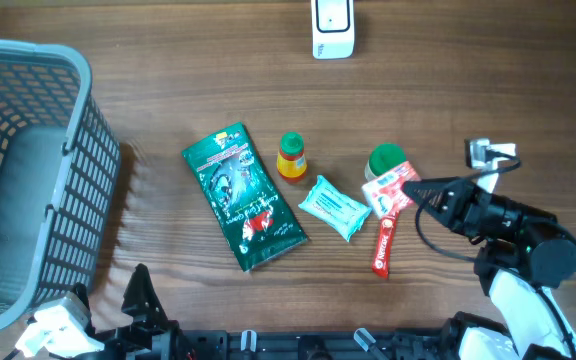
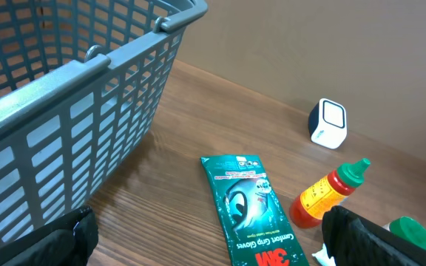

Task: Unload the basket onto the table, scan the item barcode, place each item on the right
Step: 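Carry the Kleenex pack to the white scanner, barcode facing it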

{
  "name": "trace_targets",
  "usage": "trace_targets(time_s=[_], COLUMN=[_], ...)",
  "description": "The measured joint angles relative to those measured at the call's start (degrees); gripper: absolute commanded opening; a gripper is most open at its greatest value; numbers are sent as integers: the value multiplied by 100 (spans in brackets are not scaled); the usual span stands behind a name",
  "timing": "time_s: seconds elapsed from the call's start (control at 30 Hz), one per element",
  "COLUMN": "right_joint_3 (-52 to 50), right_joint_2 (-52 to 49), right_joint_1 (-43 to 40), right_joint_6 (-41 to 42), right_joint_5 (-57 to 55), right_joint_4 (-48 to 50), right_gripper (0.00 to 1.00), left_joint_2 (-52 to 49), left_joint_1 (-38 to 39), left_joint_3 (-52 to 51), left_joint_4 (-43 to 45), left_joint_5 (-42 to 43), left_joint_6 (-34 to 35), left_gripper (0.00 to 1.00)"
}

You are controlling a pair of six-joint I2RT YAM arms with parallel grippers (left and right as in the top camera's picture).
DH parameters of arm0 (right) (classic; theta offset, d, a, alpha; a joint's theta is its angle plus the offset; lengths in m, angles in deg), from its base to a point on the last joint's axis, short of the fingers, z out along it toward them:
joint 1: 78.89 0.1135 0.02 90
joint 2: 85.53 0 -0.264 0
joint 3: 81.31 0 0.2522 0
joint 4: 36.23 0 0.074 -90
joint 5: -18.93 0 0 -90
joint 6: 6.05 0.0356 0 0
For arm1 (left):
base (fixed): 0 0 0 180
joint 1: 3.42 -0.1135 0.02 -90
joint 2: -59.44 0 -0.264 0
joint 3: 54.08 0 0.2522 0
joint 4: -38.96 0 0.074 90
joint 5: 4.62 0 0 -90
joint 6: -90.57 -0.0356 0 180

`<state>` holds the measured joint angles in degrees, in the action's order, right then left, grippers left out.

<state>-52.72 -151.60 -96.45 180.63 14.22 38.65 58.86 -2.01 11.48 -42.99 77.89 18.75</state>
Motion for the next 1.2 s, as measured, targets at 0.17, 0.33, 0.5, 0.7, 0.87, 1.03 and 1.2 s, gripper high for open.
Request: trace_targets(time_s=[0.17,0.33,0.5,0.7,0.87,1.03,1.2], right_joint_3=[17,181,1495,2658,2684,2697,2697], right_joint_2=[-225,-238,-267,-262,-262,-262,-262], right_joint_1=[-402,138,1196,2267,2269,2269,2269], right_joint_6=[-599,-1827,-3442,-4264,-3821,-2927,-2758], right_joint_5=[-664,-1939,-2966,-4319,-3884,-3359,-2830], right_joint_4=[-1344,-3261,-6575,-8400,-9092,-9488,-9121], right_gripper=[5,5,5,5,5,17,4], left_joint_2=[2,0,2,2,2,2,2], left_joint_1=[0,0,0,0,0,0,0], left_joint_3=[0,0,0,0,0,0,0], left_joint_4=[2,0,4,0,2,0,-2], left_joint_5=[0,0,0,0,0,0,0], left_joint_6=[0,0,0,0,0,0,0], left_gripper=[100,100,100,100,100,100,100])
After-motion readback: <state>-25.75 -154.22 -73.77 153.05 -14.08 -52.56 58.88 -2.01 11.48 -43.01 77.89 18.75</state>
